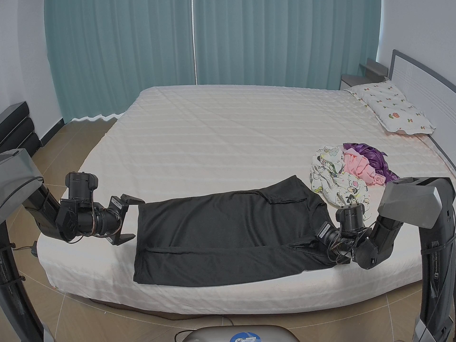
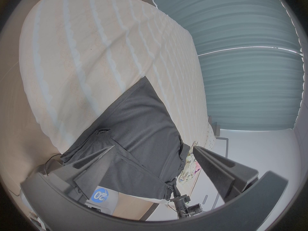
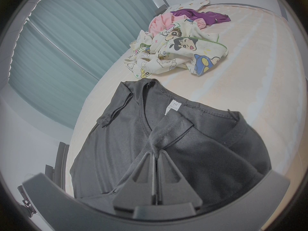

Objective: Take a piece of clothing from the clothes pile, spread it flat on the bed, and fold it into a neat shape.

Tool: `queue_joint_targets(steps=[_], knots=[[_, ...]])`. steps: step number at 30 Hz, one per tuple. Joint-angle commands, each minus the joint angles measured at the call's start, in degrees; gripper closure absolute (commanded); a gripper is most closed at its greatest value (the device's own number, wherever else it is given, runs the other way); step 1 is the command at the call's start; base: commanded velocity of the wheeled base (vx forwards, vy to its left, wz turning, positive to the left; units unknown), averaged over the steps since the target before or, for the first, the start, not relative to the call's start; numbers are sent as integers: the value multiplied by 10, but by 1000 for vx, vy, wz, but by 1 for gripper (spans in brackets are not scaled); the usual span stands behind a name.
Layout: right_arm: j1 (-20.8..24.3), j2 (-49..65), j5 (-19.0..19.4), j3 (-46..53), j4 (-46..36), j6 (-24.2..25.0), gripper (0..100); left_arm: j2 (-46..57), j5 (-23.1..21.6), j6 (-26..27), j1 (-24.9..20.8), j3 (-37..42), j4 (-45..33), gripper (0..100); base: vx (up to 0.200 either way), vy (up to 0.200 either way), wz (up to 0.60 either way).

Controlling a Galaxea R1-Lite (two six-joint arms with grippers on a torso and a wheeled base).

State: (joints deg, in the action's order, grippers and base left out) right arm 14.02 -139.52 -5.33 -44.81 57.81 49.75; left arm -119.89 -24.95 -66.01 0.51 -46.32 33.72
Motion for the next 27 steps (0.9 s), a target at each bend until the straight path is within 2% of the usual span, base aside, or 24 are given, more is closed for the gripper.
queue_joint_targets(steps=[1, 12, 27], knots=[[6, 37, 0, 28, 0, 0, 100, -1, 0, 0, 0, 0, 0, 0, 0, 0, 0], [14, 116, 1, 68, -9, -4, 100, -1, 0, 0, 0, 0, 0, 0, 0, 0, 0], [36, 144, 2, 106, -99, -64, 100, -3, 0, 0, 0, 0, 1, 0, 0, 0, 0]])
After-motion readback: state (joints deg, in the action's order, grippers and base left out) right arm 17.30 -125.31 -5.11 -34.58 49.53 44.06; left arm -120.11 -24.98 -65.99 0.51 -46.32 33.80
